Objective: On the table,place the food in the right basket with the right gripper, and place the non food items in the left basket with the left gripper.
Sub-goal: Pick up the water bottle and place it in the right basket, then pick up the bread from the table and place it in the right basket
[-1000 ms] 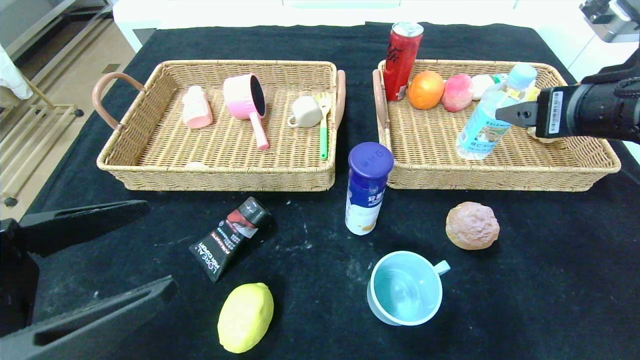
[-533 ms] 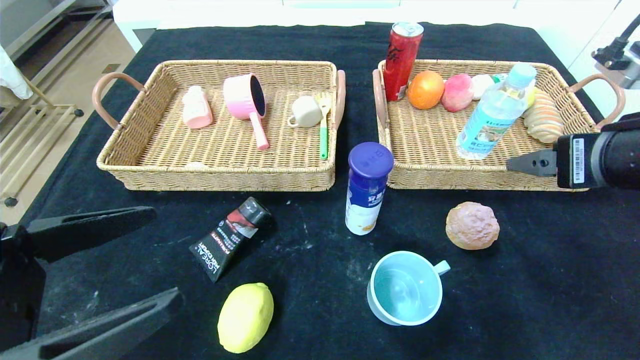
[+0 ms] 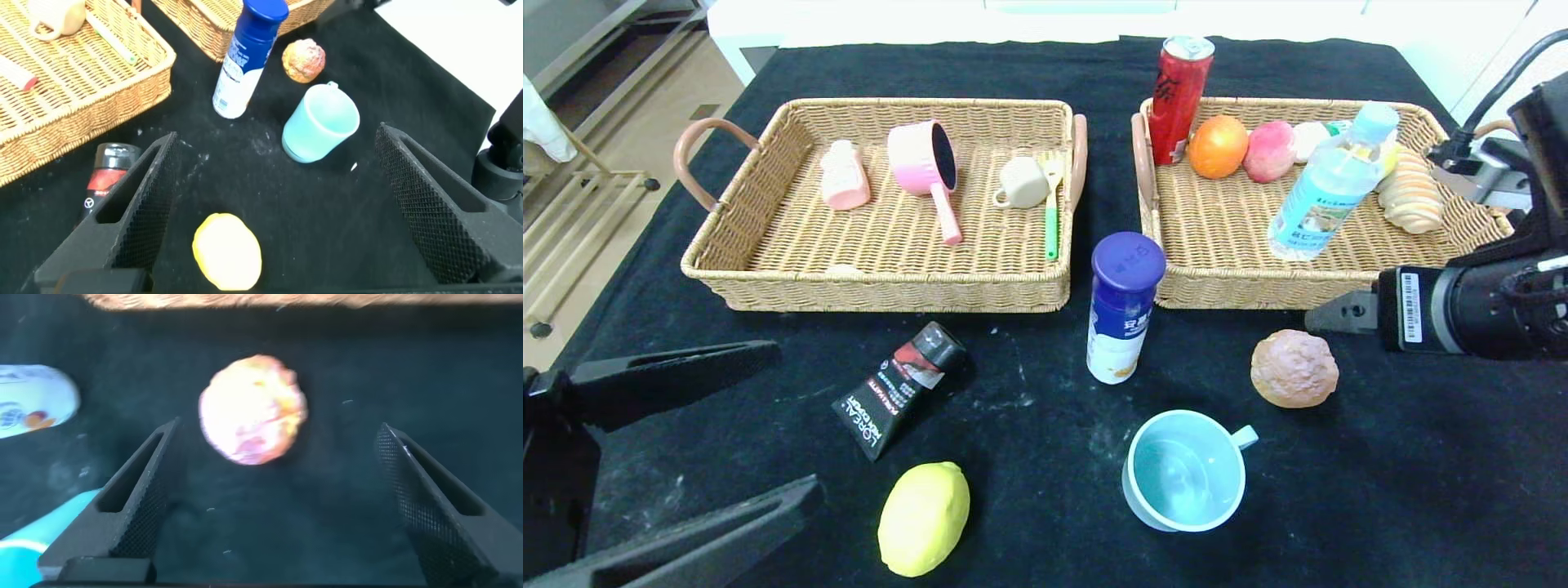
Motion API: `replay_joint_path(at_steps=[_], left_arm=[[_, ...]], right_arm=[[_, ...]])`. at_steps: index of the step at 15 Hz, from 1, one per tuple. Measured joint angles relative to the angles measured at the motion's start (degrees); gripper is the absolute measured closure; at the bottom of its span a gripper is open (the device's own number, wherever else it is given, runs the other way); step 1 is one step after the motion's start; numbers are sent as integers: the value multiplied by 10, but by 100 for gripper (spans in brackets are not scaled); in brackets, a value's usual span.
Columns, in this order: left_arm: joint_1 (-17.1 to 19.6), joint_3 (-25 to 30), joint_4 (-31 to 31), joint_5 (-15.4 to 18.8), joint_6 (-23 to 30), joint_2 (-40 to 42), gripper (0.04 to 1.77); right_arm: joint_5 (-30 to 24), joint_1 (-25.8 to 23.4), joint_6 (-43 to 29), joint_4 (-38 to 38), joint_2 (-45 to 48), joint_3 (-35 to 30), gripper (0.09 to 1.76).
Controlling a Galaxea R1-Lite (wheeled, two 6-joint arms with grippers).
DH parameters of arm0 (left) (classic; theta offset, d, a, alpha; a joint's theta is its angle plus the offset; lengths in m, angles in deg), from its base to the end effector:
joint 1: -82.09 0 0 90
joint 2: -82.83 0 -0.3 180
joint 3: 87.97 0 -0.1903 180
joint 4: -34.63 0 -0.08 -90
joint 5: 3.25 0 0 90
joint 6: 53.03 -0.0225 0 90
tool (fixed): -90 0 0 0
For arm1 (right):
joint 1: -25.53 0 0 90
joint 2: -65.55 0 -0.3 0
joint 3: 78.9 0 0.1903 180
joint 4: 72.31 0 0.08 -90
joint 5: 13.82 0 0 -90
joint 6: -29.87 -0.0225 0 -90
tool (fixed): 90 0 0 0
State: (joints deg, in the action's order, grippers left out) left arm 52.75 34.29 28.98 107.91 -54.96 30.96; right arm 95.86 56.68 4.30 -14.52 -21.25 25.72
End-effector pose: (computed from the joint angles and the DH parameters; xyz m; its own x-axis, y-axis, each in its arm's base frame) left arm 0.0876 -0.0586 0.2558 0.6361 -0.7716 0.0036 0.7711 0.6358 0.0351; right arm 0.2110 0.1187 0.2928 0.7918 0.0851 -0.6049 -0.0028 0.9908 0.1356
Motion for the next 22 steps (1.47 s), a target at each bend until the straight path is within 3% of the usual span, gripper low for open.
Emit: replay_joint_path(at_steps=[22], left_arm=[[-1,-1,1,0,-5,7,9]], right_arm=[[-20,-21,-19,-5,-123,15,14]])
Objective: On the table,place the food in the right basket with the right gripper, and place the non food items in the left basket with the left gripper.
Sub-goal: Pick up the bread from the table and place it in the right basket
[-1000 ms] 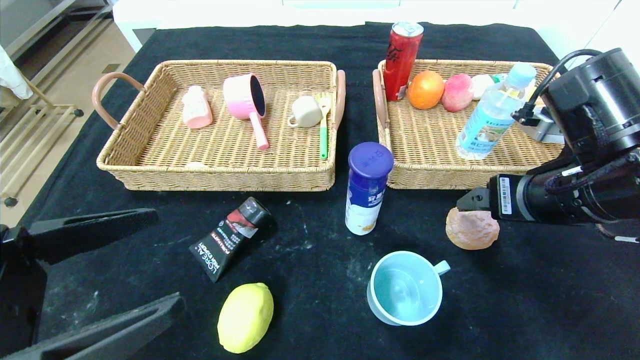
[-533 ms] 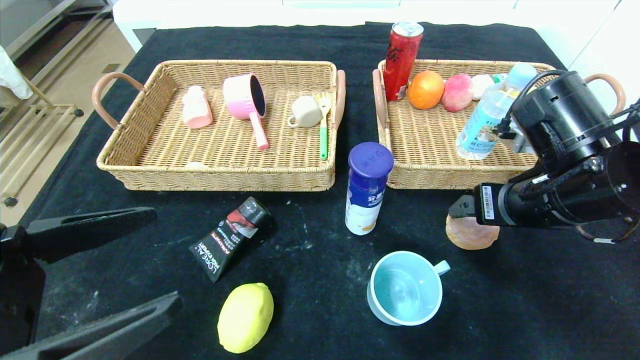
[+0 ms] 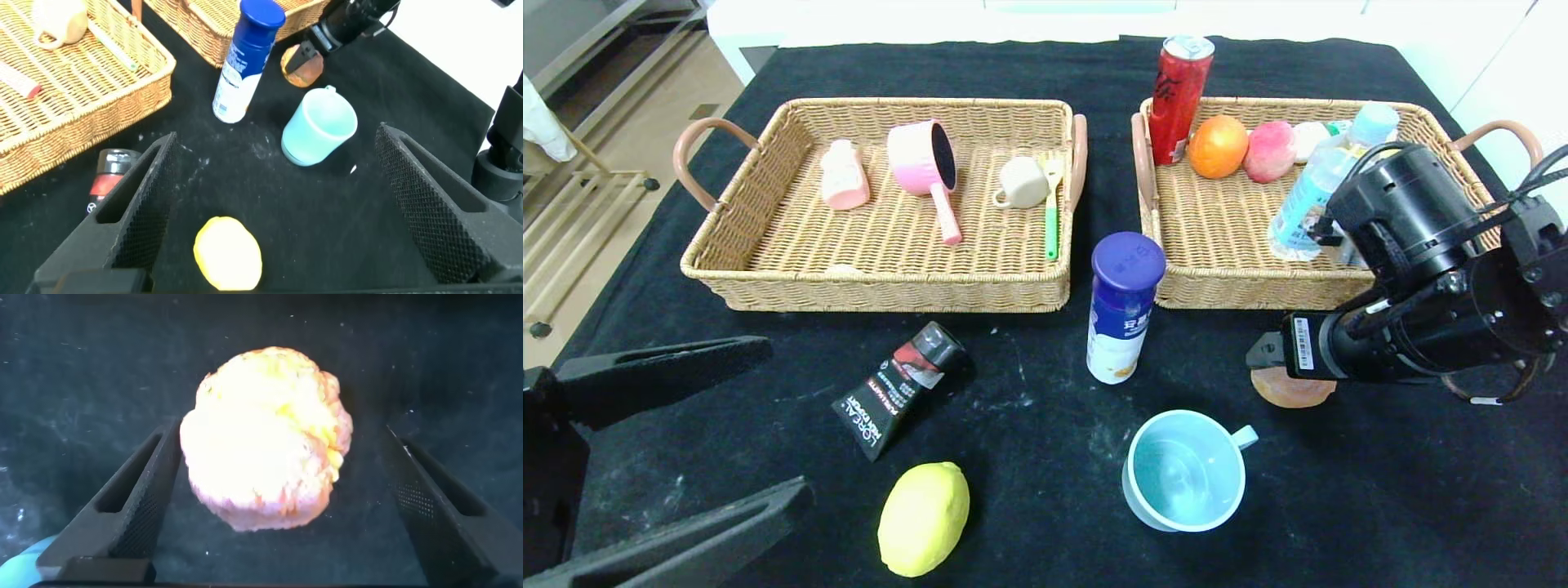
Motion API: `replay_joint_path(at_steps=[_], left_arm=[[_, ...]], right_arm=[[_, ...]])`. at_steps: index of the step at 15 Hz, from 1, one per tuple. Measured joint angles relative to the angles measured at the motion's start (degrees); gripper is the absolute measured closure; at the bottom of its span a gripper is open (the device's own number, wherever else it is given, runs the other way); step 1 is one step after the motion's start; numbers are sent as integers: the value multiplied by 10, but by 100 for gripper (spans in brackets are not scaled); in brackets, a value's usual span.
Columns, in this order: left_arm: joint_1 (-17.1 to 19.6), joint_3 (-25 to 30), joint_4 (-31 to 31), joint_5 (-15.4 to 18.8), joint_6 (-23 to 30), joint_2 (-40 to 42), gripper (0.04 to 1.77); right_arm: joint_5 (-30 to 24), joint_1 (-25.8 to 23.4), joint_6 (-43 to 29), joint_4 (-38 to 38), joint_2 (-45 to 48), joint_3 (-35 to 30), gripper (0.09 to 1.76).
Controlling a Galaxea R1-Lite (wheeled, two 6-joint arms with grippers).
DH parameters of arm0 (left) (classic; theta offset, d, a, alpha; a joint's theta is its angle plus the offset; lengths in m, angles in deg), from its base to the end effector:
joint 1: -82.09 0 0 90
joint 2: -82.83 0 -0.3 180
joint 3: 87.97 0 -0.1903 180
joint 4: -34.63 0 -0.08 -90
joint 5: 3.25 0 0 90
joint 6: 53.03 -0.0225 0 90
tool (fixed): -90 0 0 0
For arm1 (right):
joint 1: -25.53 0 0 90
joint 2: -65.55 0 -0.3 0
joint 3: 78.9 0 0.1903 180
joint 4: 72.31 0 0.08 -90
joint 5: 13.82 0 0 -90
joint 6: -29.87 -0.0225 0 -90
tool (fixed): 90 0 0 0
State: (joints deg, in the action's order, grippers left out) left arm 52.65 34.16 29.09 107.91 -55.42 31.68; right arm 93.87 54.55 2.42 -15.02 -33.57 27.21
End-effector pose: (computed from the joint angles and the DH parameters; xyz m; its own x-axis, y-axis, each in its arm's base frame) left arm 0.0846 -0.0571 0.2580 0.6346 -0.7726 0.0192 0.7712 0.6346 0.0491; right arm 0.2667 0.1402 0.2413 0.6796 0.0295 -0.7330 0.0506 0.9949 0.0870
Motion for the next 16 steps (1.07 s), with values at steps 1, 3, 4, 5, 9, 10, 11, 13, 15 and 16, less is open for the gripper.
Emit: replay_joint_path(at_steps=[1,3,4,5,9,10,11,13,15,16], left_arm=[[0,0,0,0,-1,1,9],[0,1,0,0,-4,2,9],[0,1,0,0,-4,3,9],[0,1,0,0,-4,4,9],[0,1,0,0,-5,5,9],[0,1,0,0,-5,5,9],[0,1,0,0,-5,5,9],[0,1,0,0,-5,5,9],[0,1,0,0,-5,5,9],[0,1,0,0,-5,5,9]], right_arm=[[0,0,0,0,-2,-1,14],[0,0,0,0,-7,-2,14],[0,1,0,0,-9,-2,14],[0,1,0,0,-10,-2,30],[0,3,0,-1,-12,-3,82],[1,3,0,0,-13,-3,88],[1,4,0,0,-14,-3,93],[1,5,0,-1,-15,-4,98],[1,6,0,-1,-15,-4,100],[1,5,0,-1,-15,-4,100]])
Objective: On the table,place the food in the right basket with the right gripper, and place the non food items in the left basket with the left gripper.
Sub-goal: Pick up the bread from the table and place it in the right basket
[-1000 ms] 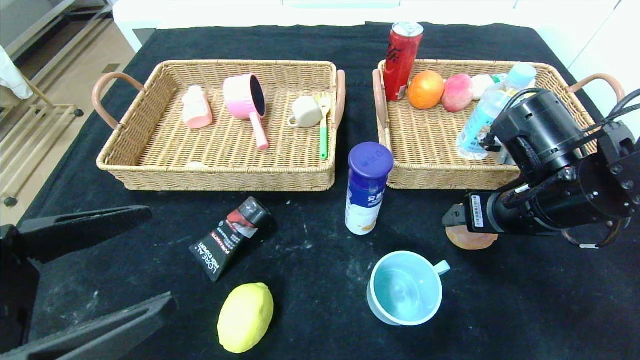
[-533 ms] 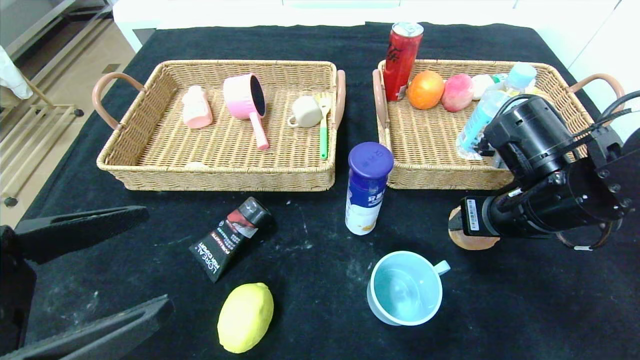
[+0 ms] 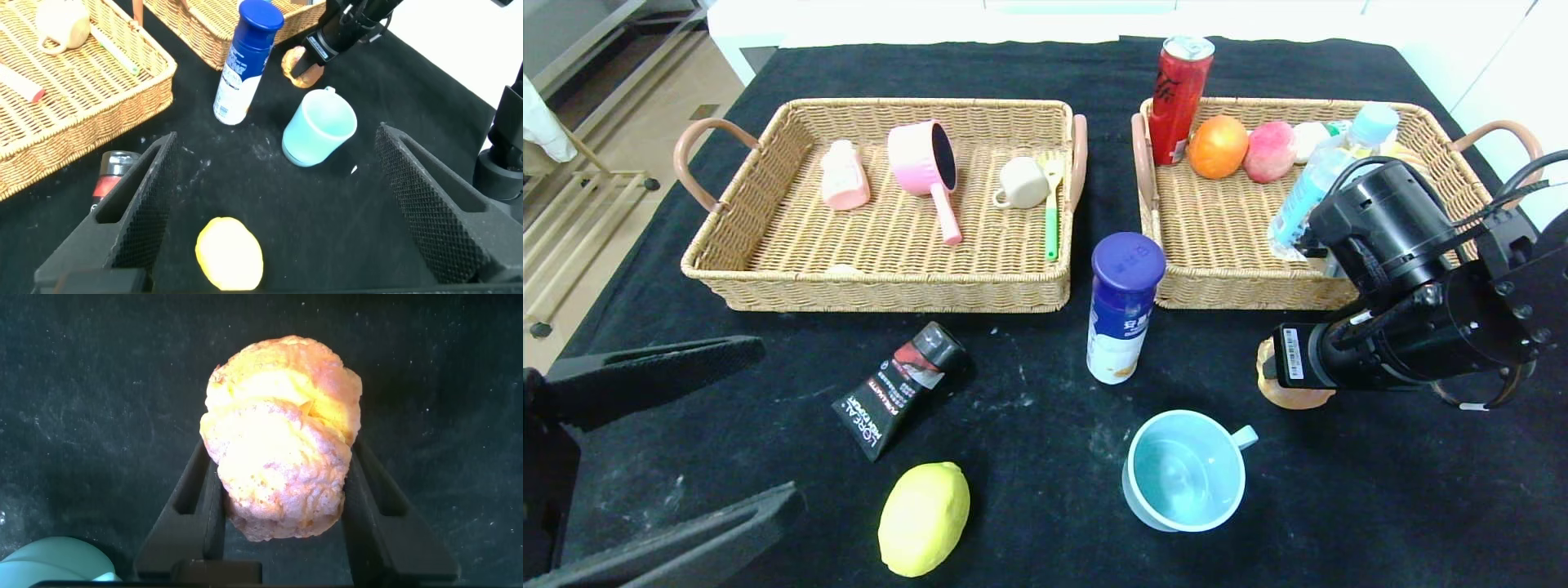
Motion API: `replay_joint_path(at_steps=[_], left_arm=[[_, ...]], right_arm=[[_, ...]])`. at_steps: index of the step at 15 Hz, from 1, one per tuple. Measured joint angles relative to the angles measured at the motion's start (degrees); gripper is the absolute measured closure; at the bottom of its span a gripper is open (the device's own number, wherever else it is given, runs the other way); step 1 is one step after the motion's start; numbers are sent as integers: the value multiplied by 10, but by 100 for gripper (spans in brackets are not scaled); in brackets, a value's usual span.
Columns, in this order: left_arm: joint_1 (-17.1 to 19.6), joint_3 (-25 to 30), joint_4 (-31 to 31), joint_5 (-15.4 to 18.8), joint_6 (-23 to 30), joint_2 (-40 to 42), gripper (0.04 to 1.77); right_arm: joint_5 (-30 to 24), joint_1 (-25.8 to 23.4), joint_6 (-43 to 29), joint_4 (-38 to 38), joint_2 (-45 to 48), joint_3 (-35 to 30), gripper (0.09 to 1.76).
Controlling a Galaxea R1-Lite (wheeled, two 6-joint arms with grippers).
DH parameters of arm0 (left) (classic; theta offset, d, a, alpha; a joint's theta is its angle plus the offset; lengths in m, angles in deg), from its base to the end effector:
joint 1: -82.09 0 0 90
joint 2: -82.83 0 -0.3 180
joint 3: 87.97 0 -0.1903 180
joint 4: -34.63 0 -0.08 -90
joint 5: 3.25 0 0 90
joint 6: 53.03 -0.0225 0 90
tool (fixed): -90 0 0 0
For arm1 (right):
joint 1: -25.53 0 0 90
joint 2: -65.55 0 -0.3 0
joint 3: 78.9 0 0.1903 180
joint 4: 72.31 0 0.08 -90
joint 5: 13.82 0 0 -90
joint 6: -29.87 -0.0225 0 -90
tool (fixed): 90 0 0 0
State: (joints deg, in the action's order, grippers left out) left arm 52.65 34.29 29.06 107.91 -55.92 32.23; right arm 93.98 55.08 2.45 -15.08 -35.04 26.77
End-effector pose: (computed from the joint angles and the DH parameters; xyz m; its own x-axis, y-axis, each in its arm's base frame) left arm 0.0825 -0.0559 0.2582 0.6344 -0.7726 0.0256 0.7704 0.6347 0.0603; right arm 0.2704 0.1454 0.2317 0.6590 0.0222 -0.7518 0.0444 0.9967 0.0683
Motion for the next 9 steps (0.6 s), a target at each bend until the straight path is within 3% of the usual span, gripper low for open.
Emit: replay_joint_path(at_steps=[9], left_arm=[[0,1,0,0,0,0,9]], right_arm=[[-3,7,1,4,20,3,100]])
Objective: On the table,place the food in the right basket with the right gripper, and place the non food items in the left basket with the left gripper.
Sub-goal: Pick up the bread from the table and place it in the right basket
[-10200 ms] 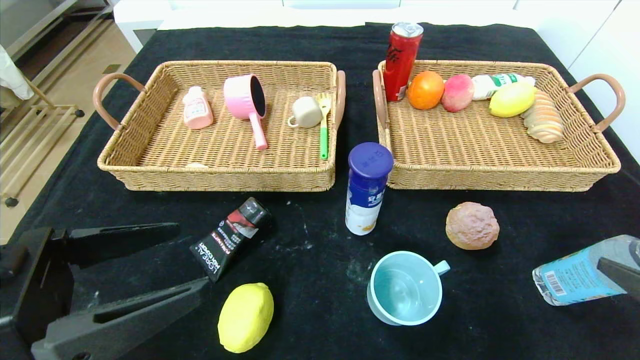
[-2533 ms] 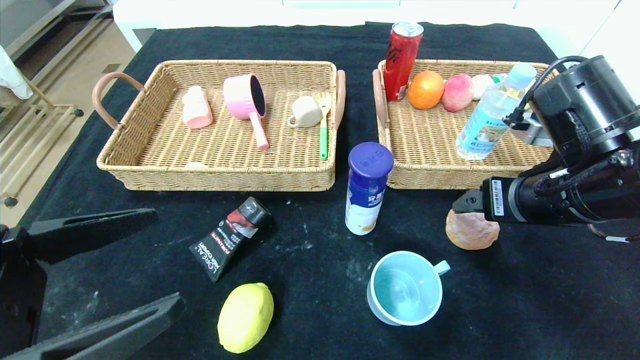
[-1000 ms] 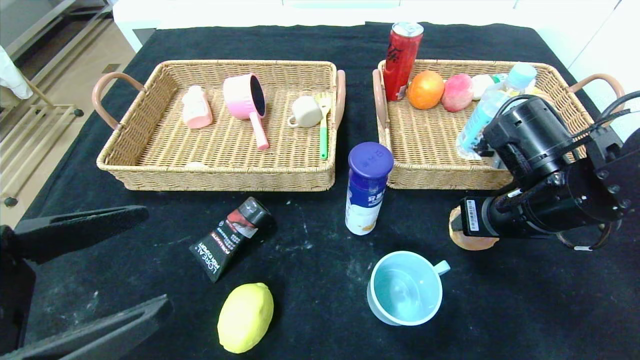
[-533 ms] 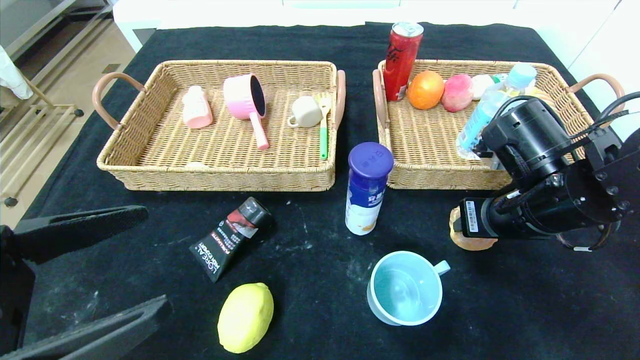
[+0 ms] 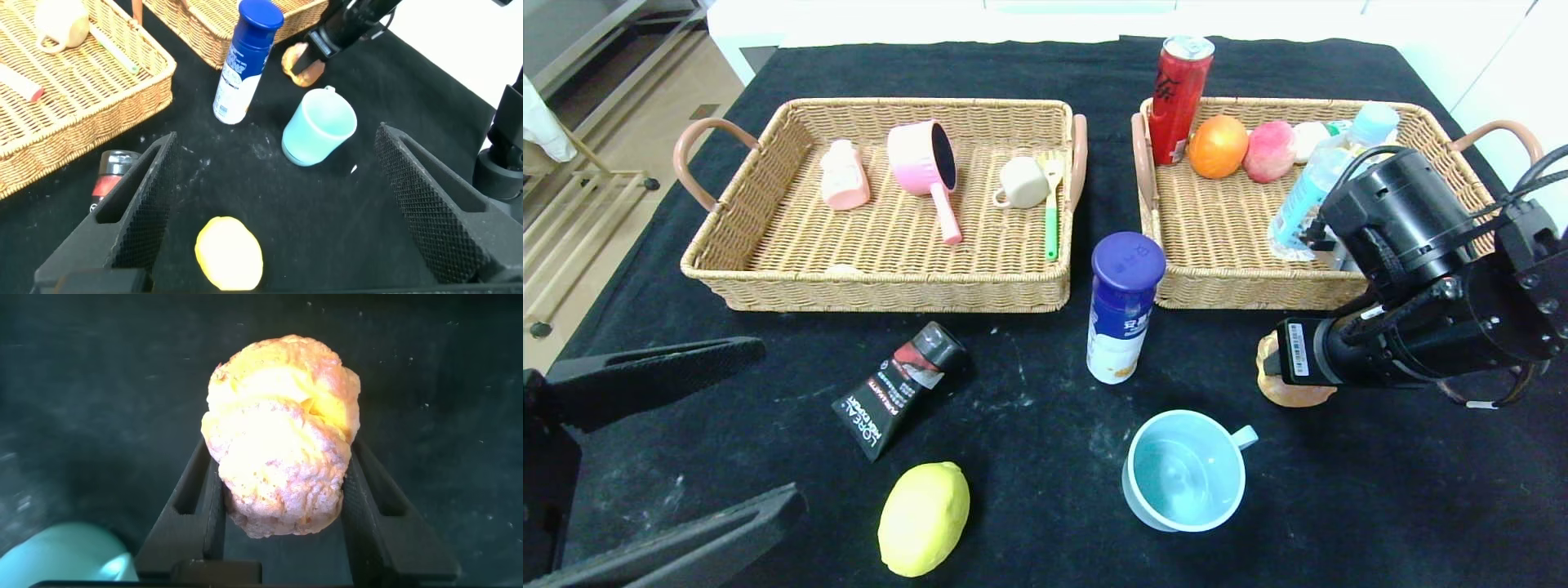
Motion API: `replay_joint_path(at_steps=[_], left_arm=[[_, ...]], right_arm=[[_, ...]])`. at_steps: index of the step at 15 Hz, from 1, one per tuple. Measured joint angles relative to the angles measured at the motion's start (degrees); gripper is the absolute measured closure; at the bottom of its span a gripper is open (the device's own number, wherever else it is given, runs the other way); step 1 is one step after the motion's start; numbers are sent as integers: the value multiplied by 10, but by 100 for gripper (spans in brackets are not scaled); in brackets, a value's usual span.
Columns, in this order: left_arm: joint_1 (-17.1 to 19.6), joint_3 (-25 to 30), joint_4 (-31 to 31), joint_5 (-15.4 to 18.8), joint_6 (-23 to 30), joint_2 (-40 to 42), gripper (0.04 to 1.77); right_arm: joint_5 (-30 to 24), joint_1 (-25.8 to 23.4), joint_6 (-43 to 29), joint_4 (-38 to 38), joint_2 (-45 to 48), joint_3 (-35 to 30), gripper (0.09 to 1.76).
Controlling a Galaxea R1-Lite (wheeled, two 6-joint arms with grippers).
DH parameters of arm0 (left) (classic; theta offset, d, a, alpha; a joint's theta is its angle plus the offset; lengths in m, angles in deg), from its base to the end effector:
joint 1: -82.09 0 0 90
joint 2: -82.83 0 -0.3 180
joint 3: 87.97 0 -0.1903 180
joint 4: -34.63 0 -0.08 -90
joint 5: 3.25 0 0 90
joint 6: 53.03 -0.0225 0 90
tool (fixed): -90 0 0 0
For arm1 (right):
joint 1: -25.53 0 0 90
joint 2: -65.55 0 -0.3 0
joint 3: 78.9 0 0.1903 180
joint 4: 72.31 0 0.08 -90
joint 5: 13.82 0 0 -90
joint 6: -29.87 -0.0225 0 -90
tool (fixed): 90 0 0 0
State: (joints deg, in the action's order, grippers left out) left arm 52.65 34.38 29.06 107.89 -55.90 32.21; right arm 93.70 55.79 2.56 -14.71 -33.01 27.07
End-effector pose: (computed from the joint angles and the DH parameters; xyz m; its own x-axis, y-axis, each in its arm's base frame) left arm 0.0826 -0.0560 0.2578 0.6347 -0.7724 0.0238 0.7703 0.6349 0.0592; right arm 0.2611 0.1445 0.2433 0.6791 0.0476 -0.7325 0.0254 0.9958 0.0883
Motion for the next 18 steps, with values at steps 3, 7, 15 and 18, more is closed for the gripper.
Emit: replay_joint_path(at_steps=[3,7,15,18], left_arm=[[0,0,0,0,0,0,9],[0,0,0,0,0,0,9],[0,1,-1,0,-11,2,9],[0,0,-1,0,-11,2,9]], right_arm=[[0,9,3,4,32,2,100],[0,19,42,1,76,6,100],[2,32,88,-100,81,41,100],[1,35,115,-145,63,46,100]])
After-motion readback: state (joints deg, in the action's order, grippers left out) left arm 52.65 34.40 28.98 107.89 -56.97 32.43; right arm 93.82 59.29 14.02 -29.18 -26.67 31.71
